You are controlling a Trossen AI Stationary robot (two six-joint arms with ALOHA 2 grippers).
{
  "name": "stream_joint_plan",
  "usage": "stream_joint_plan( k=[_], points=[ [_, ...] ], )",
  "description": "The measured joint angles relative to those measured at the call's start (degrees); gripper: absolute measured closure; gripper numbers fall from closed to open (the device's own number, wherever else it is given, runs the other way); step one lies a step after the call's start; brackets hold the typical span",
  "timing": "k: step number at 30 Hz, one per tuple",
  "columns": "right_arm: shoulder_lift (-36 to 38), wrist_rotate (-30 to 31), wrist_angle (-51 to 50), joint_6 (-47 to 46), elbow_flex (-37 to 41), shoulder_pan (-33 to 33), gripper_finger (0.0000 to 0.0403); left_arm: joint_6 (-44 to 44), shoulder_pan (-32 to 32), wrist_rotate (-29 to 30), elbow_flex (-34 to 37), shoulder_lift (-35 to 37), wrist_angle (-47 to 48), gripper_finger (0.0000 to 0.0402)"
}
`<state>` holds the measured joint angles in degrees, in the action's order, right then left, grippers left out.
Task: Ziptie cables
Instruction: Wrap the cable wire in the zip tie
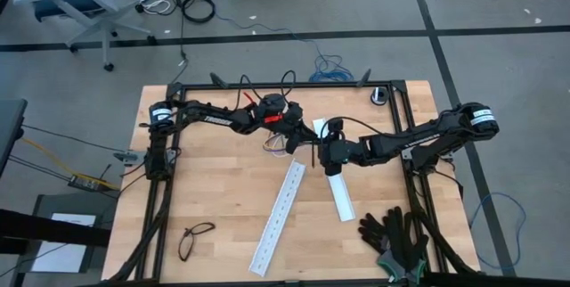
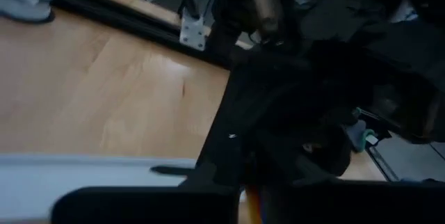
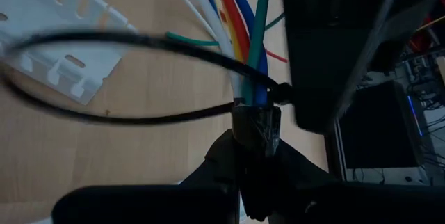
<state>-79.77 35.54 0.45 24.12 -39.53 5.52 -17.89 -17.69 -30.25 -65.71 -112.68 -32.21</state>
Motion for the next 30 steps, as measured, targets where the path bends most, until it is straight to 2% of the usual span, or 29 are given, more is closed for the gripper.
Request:
stream_joint_plan(
  k=[4, 17, 23, 27, 30],
  points=[
    [0.0, 0.0, 0.0, 0.0, 0.0, 0.0, 0.0385, 2.7, 0.1, -0.4, 0.0, 0.0, -0.3, 0.0400],
    [0.0, 0.8, -0.5, -0.6, 0.0, 0.0, 0.0385, 2.5, -1.1, -3.4, 0.7, 2.0, 2.2, 0.0402],
    [0.0, 0.9, -1.6, -2.4, 0.0, 0.0, 0.0385, 4.3, -3.0, 0.1, 6.3, 9.6, 2.6, 0.0401],
    [0.0, 0.8, -1.6, -3.6, 0.0, 0.0, 0.0385, 5.6, -3.5, 5.2, 12.8, 16.3, 3.3, 0.0401],
    [0.0, 0.8, -1.3, -3.6, 0.0, 0.0, 0.0385, 5.6, -3.5, 7.9, 17.1, 18.4, 3.6, 0.0401]
  ],
)
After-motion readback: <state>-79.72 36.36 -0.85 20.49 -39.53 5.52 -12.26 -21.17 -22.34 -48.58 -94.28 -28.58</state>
